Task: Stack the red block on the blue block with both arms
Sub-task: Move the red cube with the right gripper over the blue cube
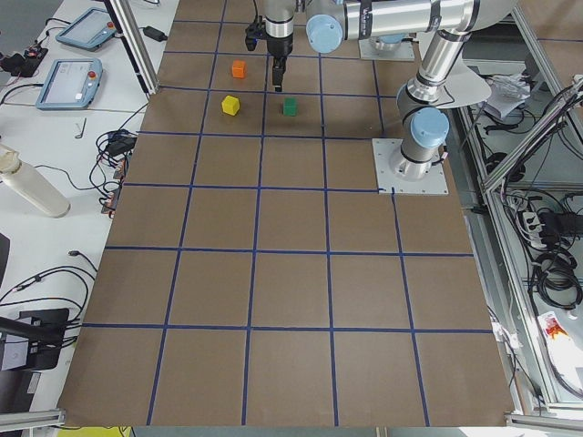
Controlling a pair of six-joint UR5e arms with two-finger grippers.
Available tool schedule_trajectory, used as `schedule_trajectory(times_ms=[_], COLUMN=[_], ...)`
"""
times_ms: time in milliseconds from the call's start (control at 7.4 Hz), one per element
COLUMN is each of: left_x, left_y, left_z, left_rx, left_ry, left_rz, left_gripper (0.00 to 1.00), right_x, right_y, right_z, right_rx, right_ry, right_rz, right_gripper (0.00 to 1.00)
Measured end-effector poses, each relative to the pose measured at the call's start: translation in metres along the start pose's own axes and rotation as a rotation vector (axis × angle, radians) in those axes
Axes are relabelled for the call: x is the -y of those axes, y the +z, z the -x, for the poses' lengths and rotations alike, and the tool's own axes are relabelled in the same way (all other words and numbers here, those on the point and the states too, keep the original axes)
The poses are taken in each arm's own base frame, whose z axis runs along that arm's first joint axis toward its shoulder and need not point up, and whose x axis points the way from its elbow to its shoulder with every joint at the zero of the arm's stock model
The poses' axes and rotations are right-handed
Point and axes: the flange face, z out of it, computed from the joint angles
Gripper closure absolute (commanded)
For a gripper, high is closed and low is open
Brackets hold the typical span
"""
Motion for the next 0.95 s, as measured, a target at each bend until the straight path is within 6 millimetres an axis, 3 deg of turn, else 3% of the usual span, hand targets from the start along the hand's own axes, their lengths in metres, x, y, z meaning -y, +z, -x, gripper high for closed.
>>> schedule_trajectory(times_ms=[270,946], left_x=[0.001,0.002], left_y=[0.0,-0.001], left_z=[0.0,0.001], left_rx=[0.0,0.002], left_ry=[-0.001,0.0], left_rz=[-0.002,-0.005], left_gripper=[0.0,0.0], right_x=[-0.001,-0.013], right_y=[0.013,0.032], right_z=[-0.01,-0.012], right_rx=[0.014,0.02], right_ry=[0.0,0.015], right_rz=[-0.009,0.016], right_gripper=[0.78,0.7])
